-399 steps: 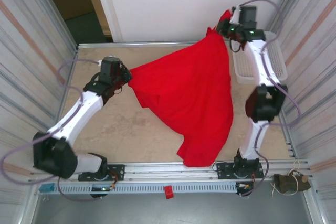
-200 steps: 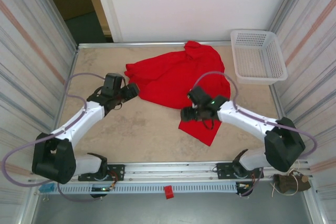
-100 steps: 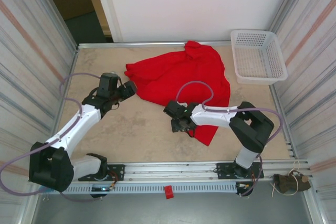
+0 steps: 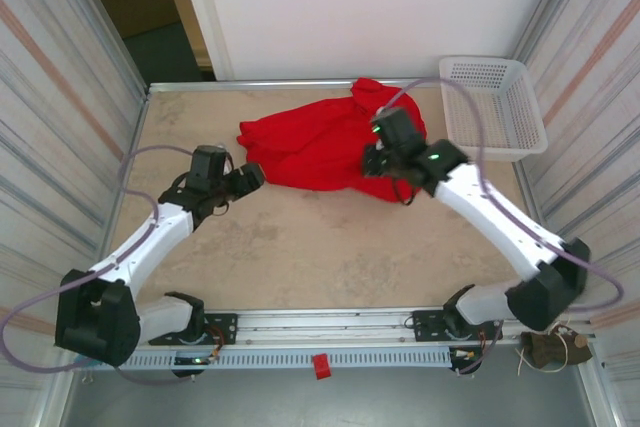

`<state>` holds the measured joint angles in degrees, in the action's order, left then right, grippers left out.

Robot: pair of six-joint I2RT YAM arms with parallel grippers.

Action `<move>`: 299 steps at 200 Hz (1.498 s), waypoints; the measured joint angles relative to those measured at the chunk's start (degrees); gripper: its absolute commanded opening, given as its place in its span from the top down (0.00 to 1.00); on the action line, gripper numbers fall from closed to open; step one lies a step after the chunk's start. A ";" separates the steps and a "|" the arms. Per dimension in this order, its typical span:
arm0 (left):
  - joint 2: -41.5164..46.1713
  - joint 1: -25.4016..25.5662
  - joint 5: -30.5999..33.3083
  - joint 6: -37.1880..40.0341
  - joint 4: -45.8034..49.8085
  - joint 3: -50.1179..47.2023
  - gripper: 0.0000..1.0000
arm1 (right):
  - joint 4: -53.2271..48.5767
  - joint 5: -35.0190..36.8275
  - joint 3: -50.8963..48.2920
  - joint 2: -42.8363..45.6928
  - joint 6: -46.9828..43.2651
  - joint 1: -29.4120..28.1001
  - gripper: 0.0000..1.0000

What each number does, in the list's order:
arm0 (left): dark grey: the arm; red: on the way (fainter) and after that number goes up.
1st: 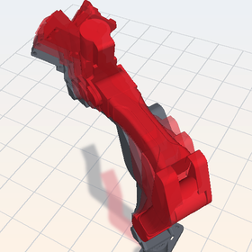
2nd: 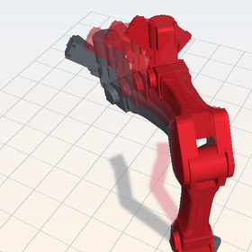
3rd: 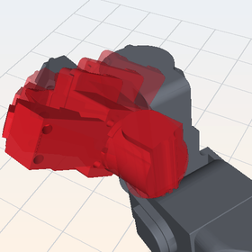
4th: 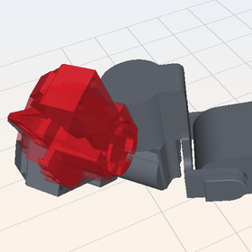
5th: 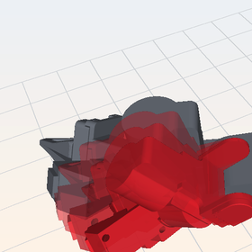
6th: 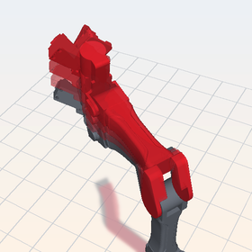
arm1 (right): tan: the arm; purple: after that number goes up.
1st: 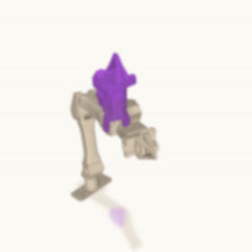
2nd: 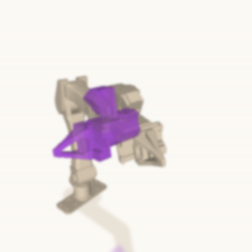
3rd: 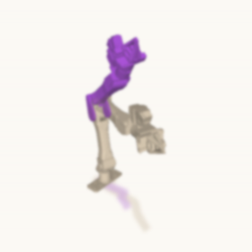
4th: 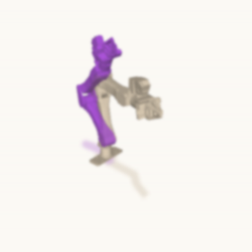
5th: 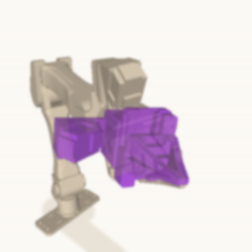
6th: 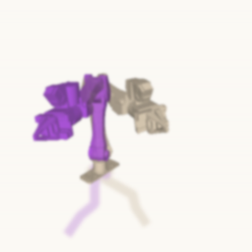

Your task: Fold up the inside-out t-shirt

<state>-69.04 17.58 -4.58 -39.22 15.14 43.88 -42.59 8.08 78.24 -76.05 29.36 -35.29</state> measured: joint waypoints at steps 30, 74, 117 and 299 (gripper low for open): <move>-4.57 1.97 -1.51 -0.76 -1.97 -0.96 0.18 | -3.17 -3.43 2.67 4.66 -2.99 4.87 1.00; -11.23 8.87 -0.74 -4.28 -6.84 -0.96 0.20 | -6.91 -7.13 1.68 4.15 -4.63 6.67 1.00; -19.96 10.78 1.46 -5.62 -9.62 1.75 0.39 | -7.26 -9.88 1.68 4.22 -5.33 9.81 1.00; -38.51 3.08 -2.64 11.89 -2.36 37.57 1.00 | -9.86 -20.57 15.06 5.51 -6.73 24.70 1.00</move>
<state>-107.55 20.67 -7.22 -27.33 12.78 81.45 -52.45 -12.49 93.30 -70.54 22.63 -10.59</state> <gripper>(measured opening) 0.047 0.042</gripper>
